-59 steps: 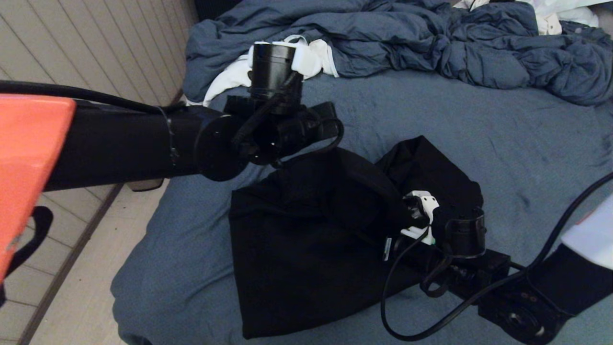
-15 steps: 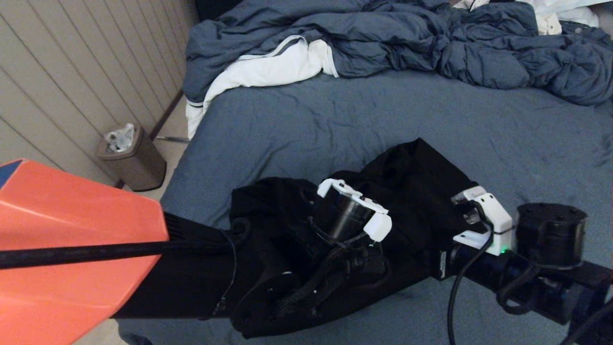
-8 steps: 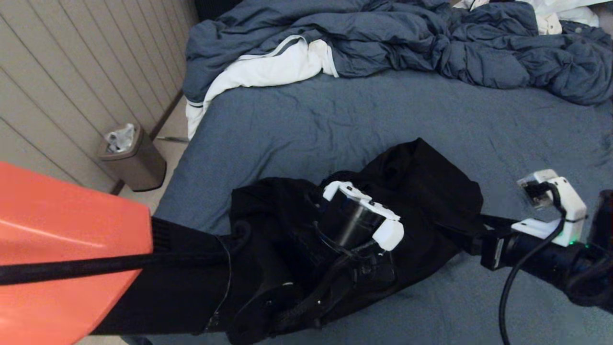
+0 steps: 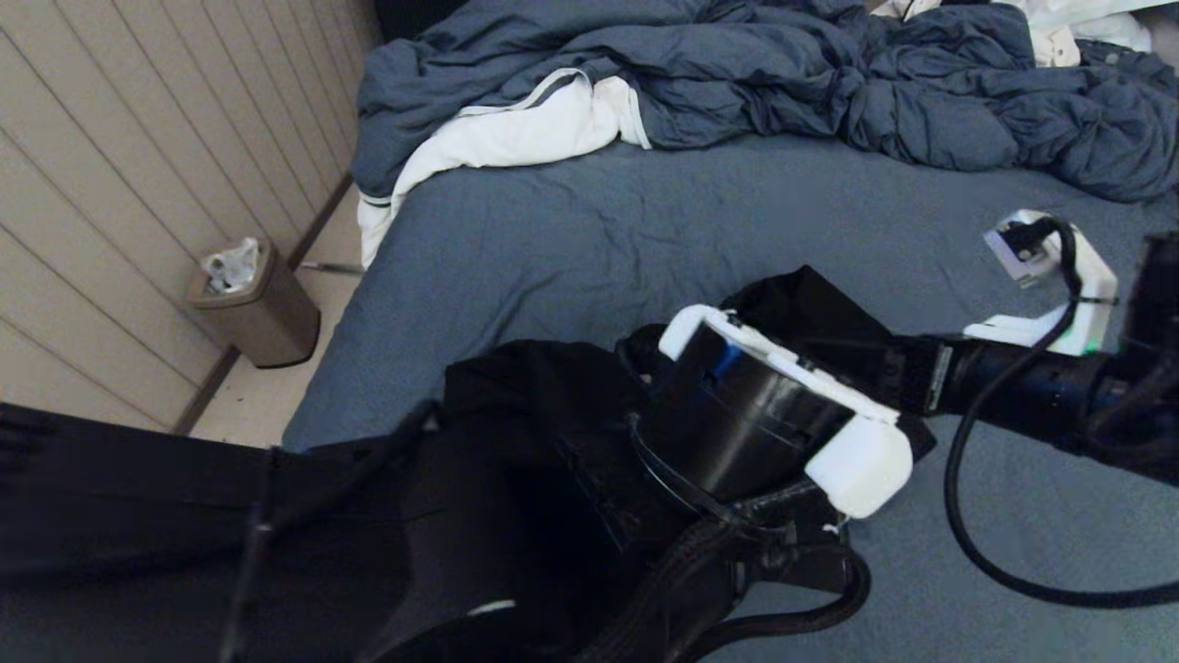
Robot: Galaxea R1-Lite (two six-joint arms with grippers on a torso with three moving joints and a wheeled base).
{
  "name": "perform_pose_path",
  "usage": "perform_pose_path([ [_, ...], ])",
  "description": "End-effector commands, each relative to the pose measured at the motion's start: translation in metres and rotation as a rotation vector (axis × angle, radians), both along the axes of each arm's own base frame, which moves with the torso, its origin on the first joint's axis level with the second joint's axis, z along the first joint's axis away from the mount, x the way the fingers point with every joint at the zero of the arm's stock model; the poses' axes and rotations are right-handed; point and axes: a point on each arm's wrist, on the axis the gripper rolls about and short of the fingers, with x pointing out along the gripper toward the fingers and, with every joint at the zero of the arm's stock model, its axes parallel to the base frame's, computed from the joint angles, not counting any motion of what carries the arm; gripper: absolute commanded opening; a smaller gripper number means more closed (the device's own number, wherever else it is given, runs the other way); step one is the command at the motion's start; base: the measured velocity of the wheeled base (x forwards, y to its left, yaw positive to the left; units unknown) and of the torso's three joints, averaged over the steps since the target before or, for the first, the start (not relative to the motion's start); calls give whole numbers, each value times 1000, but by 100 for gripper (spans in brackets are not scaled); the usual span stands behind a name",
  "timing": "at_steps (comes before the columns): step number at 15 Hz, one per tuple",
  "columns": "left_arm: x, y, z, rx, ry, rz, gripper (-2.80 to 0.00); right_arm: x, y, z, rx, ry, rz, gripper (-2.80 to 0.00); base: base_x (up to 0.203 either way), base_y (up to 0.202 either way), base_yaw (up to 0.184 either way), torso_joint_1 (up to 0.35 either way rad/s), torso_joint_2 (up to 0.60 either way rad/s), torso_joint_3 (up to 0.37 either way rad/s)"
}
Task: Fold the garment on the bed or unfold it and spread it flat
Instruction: Fold the black sweatshirt
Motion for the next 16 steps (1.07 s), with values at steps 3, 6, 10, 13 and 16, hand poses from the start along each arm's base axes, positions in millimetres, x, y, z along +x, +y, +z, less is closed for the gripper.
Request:
perform_pose_path([
  [3,10,58,50,-81,-45,113,-280,41,45,3,57,73,90,0,0,0,0,0,0,0],
  [6,50,114,35,-18,-26,327,-280,73,81,-14,72,171,119,0,0,0,0,0,0,0],
  [10,86,183,3,21,35,525,-280,71,98,-24,50,253,149,0,0,0,0,0,0,0],
  [13,103,213,-5,-11,37,609,-280,72,95,-17,25,245,61,0,0,0,0,0,0,0],
  [16,101,226,-5,-49,34,609,-280,69,94,3,41,198,54,0,0,0,0,0,0,0],
])
